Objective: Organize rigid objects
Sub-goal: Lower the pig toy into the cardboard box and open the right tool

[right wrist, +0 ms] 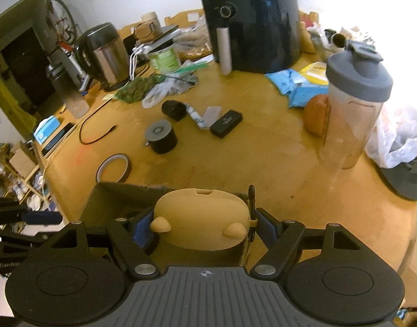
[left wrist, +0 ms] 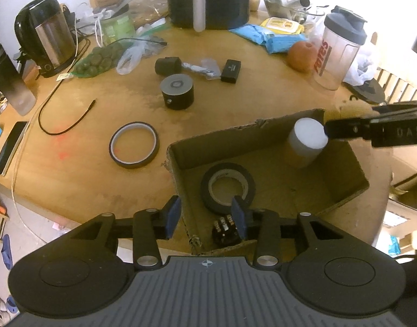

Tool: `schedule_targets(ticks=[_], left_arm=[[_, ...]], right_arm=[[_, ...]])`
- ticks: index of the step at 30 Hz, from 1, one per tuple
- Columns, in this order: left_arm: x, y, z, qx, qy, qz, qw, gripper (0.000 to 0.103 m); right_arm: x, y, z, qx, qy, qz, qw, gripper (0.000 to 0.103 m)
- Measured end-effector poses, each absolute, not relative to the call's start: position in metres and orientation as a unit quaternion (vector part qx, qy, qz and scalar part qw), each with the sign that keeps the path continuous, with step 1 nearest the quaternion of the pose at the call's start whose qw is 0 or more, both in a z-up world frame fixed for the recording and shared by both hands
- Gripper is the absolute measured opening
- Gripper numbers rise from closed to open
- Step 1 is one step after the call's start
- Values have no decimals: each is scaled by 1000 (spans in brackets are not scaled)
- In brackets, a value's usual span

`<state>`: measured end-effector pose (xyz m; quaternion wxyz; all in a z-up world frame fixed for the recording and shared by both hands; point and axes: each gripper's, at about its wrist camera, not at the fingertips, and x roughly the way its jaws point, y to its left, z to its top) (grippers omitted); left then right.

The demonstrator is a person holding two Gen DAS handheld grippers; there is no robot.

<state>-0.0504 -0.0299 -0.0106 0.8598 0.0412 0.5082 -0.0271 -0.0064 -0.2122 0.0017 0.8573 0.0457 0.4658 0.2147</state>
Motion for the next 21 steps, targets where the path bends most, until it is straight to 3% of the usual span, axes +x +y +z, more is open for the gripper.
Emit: schedule_targets(ticks=[20, 21], left_arm=[[-61, -21, -6, 26, 494, -5, 869, 41], [-60, -20, -6, 25, 492, -4, 870, 41]], right_arm=[[-20, -182, -8, 18, 501, 250, 828, 80], [-20, -182, -6, 17, 497, 252, 830, 86]])
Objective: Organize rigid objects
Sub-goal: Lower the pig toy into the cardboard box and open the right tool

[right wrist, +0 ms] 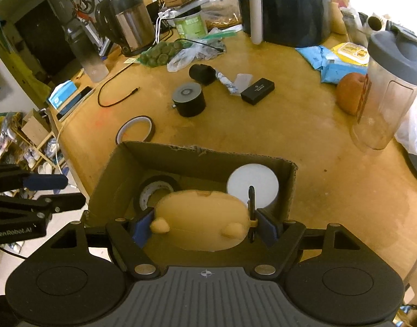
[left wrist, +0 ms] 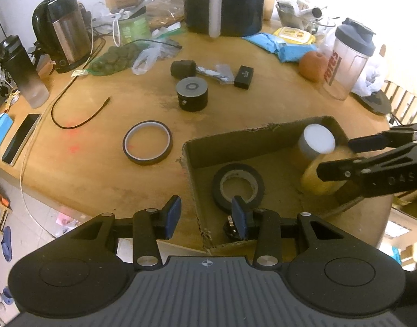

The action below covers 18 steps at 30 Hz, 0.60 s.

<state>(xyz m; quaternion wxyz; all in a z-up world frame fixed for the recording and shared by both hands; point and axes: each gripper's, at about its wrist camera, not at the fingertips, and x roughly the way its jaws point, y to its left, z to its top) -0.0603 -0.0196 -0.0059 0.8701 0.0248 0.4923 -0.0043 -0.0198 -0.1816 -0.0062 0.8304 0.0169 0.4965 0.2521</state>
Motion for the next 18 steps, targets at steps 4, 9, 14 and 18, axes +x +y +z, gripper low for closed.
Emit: schedule_targets(ticks=[4, 9, 14, 18], left_arm=[[-57, -18, -5, 21, 488, -3, 872, 41], [-53, -17, -5, 20, 485, -7, 874, 41], [-49, -15, -5, 13, 478, -18, 878, 41], [-45, -15, -5, 12, 472, -21, 881, 41]], right_arm=[[-21, -181, 2, 5, 479, 249, 842, 95], [-19, -182, 1, 6, 485, 236, 842, 97], [-18, -185, 3, 4, 485, 216, 847, 103], [-17, -187, 4, 0, 488, 205, 849, 103]])
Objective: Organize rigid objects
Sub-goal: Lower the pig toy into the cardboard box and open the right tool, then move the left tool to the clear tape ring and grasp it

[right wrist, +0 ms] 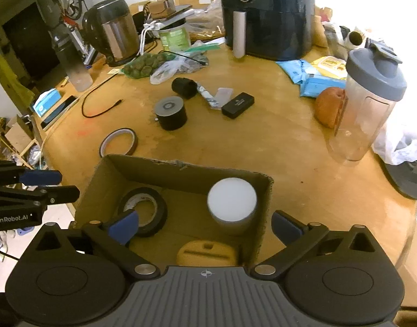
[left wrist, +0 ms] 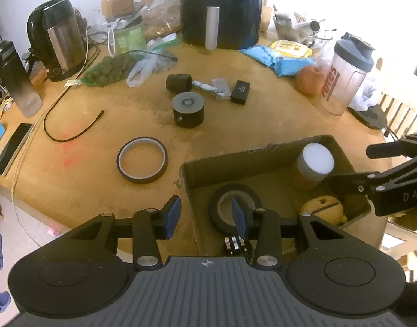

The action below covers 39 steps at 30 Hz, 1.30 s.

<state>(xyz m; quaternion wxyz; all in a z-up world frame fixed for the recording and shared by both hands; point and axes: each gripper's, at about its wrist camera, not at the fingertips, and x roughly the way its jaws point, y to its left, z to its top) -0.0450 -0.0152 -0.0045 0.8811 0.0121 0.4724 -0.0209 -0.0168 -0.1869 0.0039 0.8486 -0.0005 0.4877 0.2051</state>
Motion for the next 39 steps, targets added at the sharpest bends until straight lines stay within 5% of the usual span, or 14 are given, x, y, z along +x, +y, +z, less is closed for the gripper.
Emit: schedule_targets(ticks=[6, 39], left_arm=[[-40, -12, -4, 11, 464, -9, 886, 66], [-3, 45, -12, -3, 470, 40, 882, 72]], right_arm=[[-14, -187, 3, -5, 491, 198, 848, 103], [24, -145, 0, -32, 474, 201, 857, 103]])
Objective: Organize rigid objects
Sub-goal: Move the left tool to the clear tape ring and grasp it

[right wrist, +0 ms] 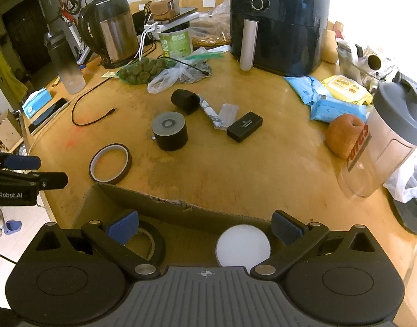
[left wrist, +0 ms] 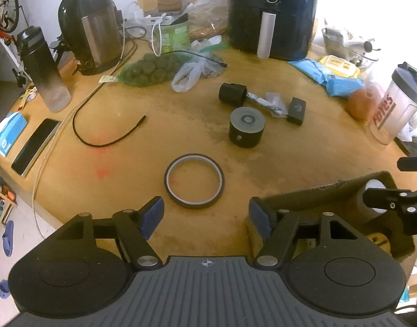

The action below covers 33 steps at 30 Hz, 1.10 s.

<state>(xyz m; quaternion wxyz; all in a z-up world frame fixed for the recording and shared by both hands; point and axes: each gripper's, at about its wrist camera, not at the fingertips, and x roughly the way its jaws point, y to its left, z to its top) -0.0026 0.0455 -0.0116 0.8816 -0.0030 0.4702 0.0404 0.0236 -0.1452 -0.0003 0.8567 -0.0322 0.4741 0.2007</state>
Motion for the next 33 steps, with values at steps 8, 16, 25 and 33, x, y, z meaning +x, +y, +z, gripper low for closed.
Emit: schedule_targets(ticks=[8, 16, 25, 33], left_arm=[[19, 57, -25, 21, 478, 25, 878, 85], [41, 69, -48, 55, 499, 0, 865, 89], [65, 73, -81, 119, 519, -61, 844, 89], [82, 77, -102, 142, 533, -104, 828, 94]], right_arm=[[34, -138, -2, -34, 478, 199, 855, 103], [40, -139, -7, -30, 488, 189, 852, 103], [45, -144, -10, -23, 498, 171, 850, 103], [47, -149, -12, -14, 505, 153, 849, 103]])
